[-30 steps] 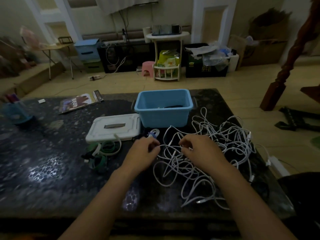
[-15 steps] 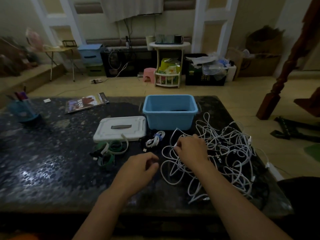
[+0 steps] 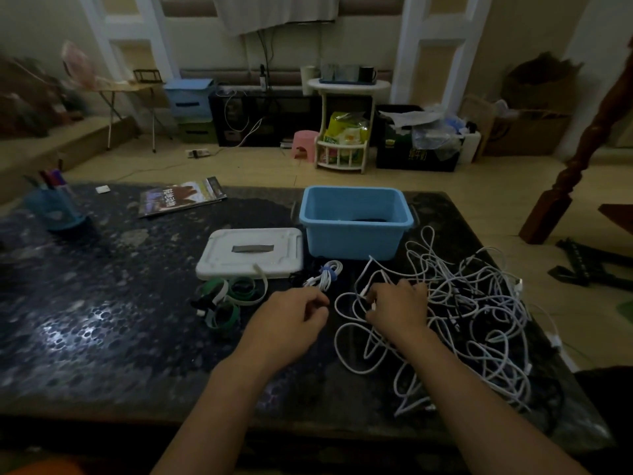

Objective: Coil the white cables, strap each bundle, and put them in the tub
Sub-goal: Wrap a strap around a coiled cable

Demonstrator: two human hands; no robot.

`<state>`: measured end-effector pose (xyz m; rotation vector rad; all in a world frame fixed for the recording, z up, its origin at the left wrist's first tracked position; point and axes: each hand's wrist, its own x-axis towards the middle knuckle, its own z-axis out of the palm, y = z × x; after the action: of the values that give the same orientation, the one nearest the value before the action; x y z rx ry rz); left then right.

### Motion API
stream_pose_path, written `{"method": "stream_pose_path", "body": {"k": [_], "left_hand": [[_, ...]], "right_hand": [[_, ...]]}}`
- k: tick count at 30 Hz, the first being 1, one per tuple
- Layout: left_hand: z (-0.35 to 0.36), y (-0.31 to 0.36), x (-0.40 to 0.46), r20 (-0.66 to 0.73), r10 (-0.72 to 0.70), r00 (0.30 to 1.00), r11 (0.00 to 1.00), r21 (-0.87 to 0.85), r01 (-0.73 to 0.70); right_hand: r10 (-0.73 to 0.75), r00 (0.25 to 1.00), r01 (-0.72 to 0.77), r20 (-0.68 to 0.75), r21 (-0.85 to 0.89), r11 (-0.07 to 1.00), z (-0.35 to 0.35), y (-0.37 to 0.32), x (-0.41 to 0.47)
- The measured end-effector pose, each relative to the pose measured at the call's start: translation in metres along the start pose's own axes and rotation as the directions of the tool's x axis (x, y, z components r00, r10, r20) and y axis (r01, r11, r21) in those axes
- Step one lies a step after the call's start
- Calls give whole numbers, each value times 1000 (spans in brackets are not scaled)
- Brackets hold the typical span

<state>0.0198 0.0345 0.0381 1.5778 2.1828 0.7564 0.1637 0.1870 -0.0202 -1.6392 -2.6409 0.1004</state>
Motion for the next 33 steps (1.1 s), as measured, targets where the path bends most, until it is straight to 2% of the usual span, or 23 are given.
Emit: {"method": "stream_pose_path", "body": {"k": [2, 3, 5, 8, 10, 12, 13, 16, 17, 20, 22, 23, 25, 26, 29, 33], "left_hand": [[-1, 2, -2, -14, 7, 1000, 1000, -17, -7], [-1, 2, -3, -24, 13, 1000, 999, -29, -14], [-1, 4, -4, -55, 16, 998, 997, -73, -20], [-1, 8, -4, -97, -3, 995, 990, -142, -11], [1, 9, -3, -90, -31, 995, 981, -194, 13], [3, 11, 0, -41, -61, 997, 965, -257, 48], [4, 11, 2, -17, -61, 998, 961, -272, 54], [8, 12, 6, 21, -43, 999, 947, -318, 48], [9, 12, 7, 27, -46, 999, 932, -358, 53], [9, 14, 11, -4, -73, 997, 868, -493, 61], [6, 19, 12, -22, -74, 997, 776, -629, 44], [4, 22, 11, -43, -58, 997, 743, -669, 14], [2, 26, 11, -150, -14, 989, 757, -648, -88], [1, 27, 11, -219, 1, 976, 771, -621, -140], [-3, 29, 12, -413, -2, 911, 765, -588, -264], [-11, 38, 7, -478, -48, 877, 671, -666, -326]], "right_hand": [[25, 998, -9, -58, 263, 965, -11, 1, 1], [47, 997, -16, -60, 444, 896, -20, 1, 0], [75, 996, -11, -53, 736, 676, -41, 1, -3], [129, 990, 12, -61, 936, 352, -67, 2, -14], [136, 991, -18, 1, 992, 124, -80, 1, -23], [136, 989, -57, 60, 998, -27, -86, 1, -30], [142, 988, -52, 58, 998, -47, -86, 0, -33], [168, 986, -4, 3, 1000, 7, -85, -1, -34], [166, 986, -16, 21, 999, -30, -86, -1, -35], [109, 982, -116, 154, 950, -291, -90, -3, -35], [41, 978, -171, 203, 901, -399, -91, -5, -35], [8, 978, -186, 209, 888, -420, -90, -6, -35], [-44, 977, -210, 210, 896, -392, -89, -12, -36], [-56, 978, -210, 203, 920, -331, -88, -15, -36], [-88, 987, -138, 137, 990, -15, -84, -24, -37], [-316, 941, -110, 125, 992, 63, -80, -38, -46]]}}
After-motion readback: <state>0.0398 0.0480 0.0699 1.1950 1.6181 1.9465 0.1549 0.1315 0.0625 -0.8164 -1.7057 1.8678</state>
